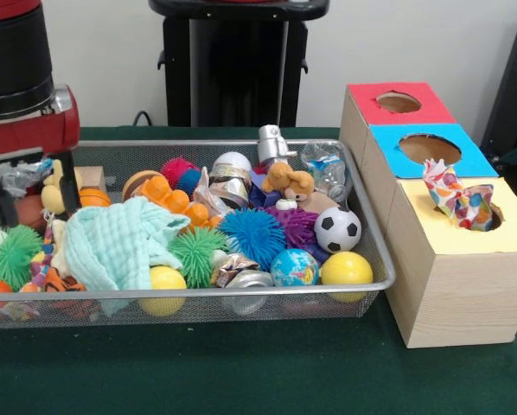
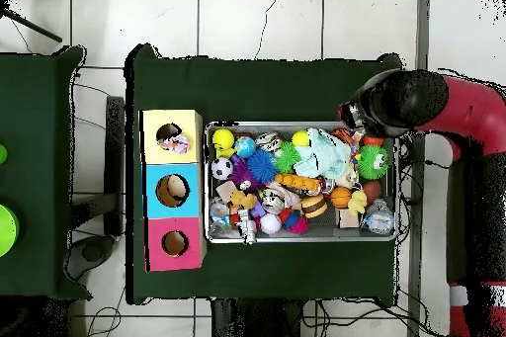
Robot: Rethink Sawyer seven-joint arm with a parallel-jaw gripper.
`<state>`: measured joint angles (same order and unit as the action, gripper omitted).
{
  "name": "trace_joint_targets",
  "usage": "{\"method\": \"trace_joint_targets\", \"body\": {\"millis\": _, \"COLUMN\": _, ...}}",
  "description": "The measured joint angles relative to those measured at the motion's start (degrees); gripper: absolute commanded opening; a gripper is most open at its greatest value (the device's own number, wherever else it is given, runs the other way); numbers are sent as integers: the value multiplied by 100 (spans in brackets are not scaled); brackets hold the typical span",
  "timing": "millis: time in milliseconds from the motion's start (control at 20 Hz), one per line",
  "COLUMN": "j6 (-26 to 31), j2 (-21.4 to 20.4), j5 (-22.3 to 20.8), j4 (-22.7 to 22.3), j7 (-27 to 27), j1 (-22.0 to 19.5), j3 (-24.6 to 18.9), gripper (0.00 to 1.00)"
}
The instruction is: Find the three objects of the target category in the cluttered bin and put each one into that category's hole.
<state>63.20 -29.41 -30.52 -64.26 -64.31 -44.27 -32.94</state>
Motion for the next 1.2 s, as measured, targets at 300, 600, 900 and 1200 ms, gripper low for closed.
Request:
{"method": "trace_joint_targets", "body": {"millis": 300, "j6": -473, "j2": -125, "j5": 21, "j4": -544, "j7": 0, "j1": -74, "j3": 37, "gripper": 100}}
{"method": "trace_joint_targets", "body": {"millis": 600, "j6": -828, "j2": -54, "j5": 27, "j4": -706, "j7": 0, "j1": -18, "j3": 44, "gripper": 100}}
{"method": "trace_joint_targets", "body": {"millis": 900, "j6": -1070, "j2": 139, "j5": 28, "j4": -706, "j7": 0, "j1": 50, "j3": 44, "gripper": 100}}
{"method": "trace_joint_targets", "body": {"millis": 1200, "j6": -1356, "j2": 395, "j5": 32, "j4": -721, "j7": 0, "j1": 57, "j3": 44, "gripper": 100}}
